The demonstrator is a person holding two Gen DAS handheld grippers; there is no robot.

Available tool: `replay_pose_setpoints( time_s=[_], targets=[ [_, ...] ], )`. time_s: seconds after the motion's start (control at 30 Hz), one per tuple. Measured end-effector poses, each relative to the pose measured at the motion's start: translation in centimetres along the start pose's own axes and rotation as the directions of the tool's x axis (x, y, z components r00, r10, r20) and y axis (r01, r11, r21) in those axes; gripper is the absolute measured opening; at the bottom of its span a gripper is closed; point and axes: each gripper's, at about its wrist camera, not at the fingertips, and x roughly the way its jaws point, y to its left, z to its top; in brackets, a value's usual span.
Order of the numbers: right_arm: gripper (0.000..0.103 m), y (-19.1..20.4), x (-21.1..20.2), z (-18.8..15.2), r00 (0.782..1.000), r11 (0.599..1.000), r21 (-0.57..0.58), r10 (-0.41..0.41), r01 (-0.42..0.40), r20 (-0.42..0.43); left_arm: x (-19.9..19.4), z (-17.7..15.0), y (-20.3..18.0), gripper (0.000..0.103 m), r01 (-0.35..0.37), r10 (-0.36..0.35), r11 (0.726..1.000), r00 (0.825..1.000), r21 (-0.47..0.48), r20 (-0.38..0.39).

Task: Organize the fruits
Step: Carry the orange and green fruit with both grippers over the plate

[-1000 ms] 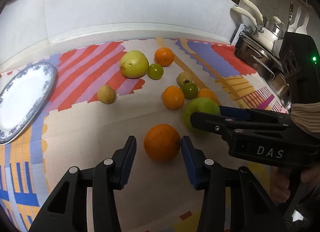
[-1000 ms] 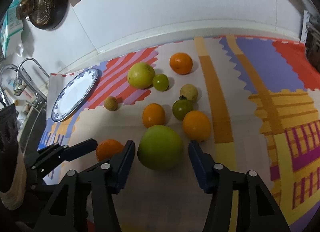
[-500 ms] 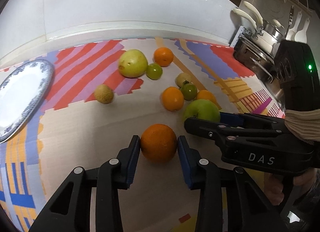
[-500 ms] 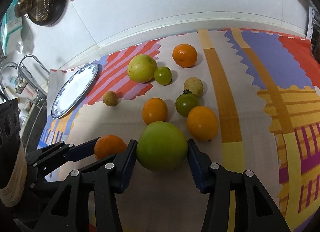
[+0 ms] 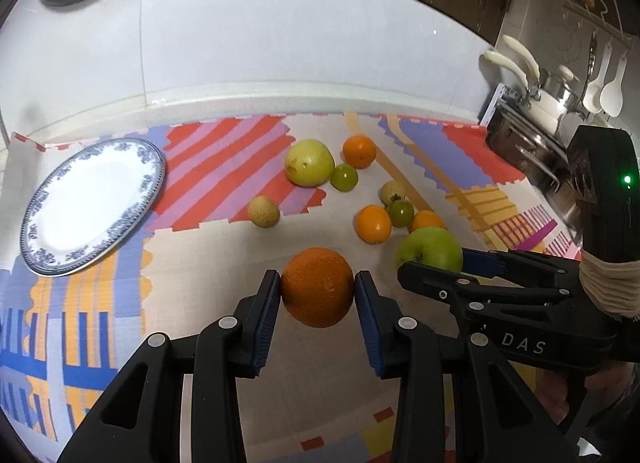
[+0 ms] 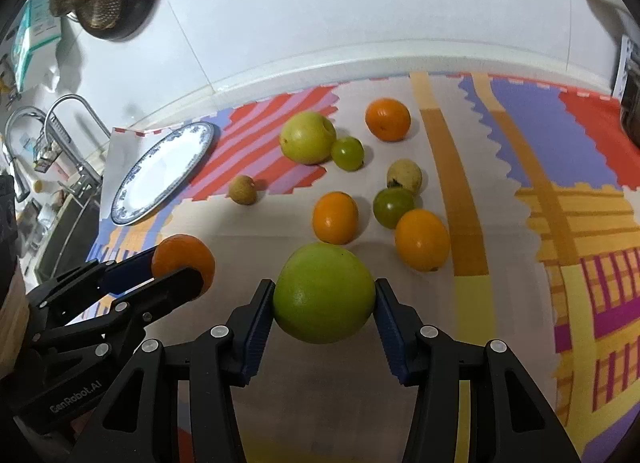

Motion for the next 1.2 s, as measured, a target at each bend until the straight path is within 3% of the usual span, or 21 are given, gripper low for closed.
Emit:
replay_pose_setpoints(
  time_s=[0.27, 0.63, 0.93, 1.03, 1.2],
  targets=[
    [0.05, 2.4, -3.5, 0.7, 0.996, 0.998, -0.06, -0.007, 0.012, 0.085, -4.0, 0.7, 0.2, 0.038, -0.017, 0.019, 1.0, 0.994, -0.016, 0.105],
    [0.05, 6.5, -5.5, 2.2, 0.985, 0.991, -0.134, 0.038, -0.015, 0.168, -8.5, 1.3, 2.6, 0.038, -0.131, 0.14, 0.99, 0.965, -0.054, 0.223],
    [0.05, 11.6, -4.6, 5.0, 0.972, 0.972, -0.227, 0.107, -0.058, 0.209, -10.1, 2.0, 7.0, 0.038, -0.232, 0.251, 0.967, 0.939, -0.107, 0.236],
    [0.05, 13.3, -3.5, 6.1, 0.971, 0.964, -0.255, 0.123, -0.068, 0.204, -10.1, 2.4, 9.2, 0.038, -0.295, 0.316, 0.947, 0.922, -0.124, 0.224],
    [0.05, 16.4, -1.2, 8.3, 0.973, 0.949, -0.307, 0.134, -0.071, 0.188, -9.7, 3.3, 12.8, 0.038, -0.342, 0.367, 0.928, 0.907, -0.148, 0.206]
  ],
)
